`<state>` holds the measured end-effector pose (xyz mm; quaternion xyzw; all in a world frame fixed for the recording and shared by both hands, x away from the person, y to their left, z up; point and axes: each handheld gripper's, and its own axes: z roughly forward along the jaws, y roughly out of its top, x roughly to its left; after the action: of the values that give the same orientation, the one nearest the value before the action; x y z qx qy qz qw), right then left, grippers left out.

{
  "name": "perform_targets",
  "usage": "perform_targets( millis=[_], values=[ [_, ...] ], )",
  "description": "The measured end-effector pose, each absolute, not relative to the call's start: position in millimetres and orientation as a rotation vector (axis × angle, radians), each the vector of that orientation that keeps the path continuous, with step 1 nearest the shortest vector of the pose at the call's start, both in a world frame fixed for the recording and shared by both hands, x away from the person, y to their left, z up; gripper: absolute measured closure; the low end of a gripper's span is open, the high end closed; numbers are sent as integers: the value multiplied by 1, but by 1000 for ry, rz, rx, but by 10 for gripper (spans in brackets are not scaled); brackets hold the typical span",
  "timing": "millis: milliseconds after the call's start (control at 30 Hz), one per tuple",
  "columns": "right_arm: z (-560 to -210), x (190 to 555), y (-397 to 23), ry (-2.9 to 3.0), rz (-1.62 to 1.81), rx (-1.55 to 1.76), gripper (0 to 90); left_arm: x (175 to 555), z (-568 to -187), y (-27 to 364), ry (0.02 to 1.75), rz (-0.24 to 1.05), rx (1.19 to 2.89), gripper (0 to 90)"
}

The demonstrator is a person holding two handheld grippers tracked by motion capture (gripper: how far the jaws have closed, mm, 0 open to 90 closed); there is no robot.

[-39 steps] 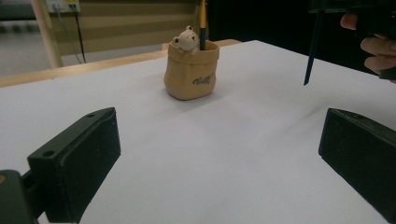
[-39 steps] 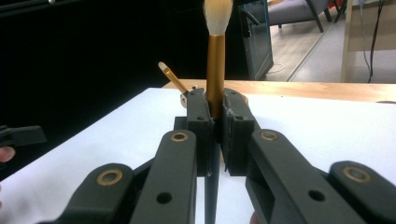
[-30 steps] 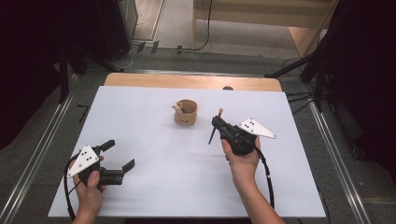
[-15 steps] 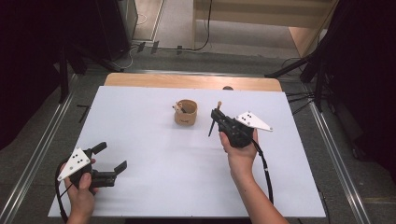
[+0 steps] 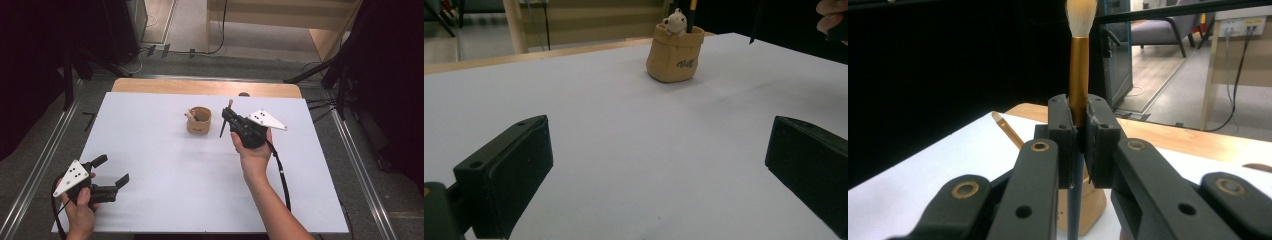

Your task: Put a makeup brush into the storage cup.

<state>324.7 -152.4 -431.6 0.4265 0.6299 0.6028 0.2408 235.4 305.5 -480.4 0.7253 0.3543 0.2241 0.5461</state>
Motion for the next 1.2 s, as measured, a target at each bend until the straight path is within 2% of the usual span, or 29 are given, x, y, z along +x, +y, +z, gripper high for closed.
perform_targets(
  millis=[1200],
  values=[
    [-422,378,-117,1681,1677,1059,849,235,-483,311,842,515,1714,0]
  ],
)
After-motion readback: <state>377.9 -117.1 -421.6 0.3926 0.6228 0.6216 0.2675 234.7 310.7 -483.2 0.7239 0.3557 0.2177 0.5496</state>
